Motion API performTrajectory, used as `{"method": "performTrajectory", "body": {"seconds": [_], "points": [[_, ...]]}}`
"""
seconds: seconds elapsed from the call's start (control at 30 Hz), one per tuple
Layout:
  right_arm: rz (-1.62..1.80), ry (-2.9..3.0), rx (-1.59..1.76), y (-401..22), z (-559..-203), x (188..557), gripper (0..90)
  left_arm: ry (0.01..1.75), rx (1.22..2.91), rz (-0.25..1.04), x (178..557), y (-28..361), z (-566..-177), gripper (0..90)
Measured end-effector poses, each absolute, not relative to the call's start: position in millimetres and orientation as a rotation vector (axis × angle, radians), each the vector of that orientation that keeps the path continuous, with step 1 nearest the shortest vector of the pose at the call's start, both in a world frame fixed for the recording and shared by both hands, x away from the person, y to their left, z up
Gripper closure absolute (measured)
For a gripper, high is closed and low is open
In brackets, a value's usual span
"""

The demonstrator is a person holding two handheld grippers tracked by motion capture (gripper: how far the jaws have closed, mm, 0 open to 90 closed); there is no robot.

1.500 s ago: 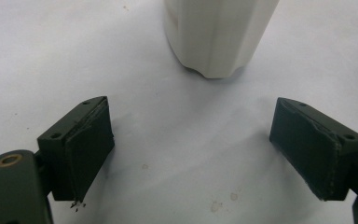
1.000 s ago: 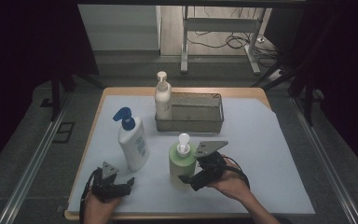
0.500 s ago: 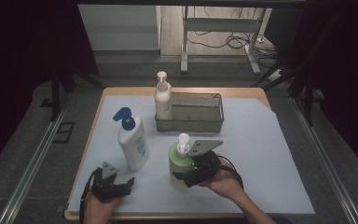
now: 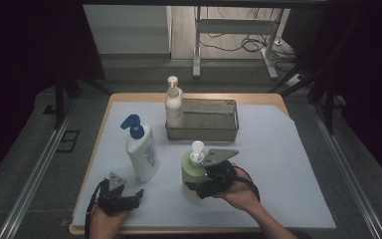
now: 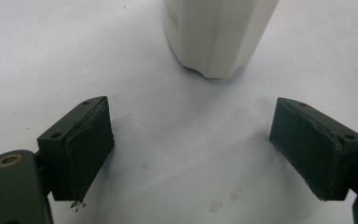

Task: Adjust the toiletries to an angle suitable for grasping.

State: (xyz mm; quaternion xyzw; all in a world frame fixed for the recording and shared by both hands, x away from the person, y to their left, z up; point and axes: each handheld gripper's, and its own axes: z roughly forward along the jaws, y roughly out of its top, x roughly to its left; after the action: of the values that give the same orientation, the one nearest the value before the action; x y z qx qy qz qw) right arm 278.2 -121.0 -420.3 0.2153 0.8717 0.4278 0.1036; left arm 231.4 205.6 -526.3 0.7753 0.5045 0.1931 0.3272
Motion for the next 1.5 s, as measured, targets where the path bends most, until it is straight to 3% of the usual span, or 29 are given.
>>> {"method": "performTrajectory", "body": {"seconds": [1.5], "points": [[1.208, 2.405, 0.928, -136.4, -369.7, 364.7, 12.9, 1.321, 2.031, 0.506, 231.6, 205.8, -526.3, 13.0]]}}
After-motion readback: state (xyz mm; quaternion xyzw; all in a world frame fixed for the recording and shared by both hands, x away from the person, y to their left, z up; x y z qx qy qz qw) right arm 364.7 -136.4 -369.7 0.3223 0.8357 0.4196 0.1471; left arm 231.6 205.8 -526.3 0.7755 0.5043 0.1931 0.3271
